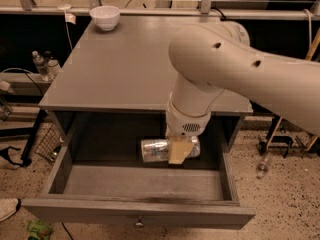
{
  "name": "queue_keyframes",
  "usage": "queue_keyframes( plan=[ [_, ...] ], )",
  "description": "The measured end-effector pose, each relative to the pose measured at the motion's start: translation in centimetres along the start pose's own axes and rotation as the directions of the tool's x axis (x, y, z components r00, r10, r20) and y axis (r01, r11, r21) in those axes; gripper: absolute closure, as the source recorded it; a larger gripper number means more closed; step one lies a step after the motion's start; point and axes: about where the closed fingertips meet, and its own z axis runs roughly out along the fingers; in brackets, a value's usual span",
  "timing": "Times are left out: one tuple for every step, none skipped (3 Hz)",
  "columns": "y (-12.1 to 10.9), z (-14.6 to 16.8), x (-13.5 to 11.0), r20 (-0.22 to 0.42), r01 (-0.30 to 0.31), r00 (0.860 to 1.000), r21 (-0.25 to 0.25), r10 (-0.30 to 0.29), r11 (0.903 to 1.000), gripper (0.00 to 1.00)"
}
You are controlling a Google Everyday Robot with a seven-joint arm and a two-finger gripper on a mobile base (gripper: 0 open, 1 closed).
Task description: Place redbull can into top drawer
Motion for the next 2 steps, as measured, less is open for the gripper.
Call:
queue_keyframes(
  plan=[
    [-0.4,3.0,-0.7,0.025,-0.003,1.000,0.016,0.002,0.9999,1.00],
    [-1.7,6.1,-0.9,0.058,-0.024,0.998,0.050,0.021,0.9985,1.00]
  ],
)
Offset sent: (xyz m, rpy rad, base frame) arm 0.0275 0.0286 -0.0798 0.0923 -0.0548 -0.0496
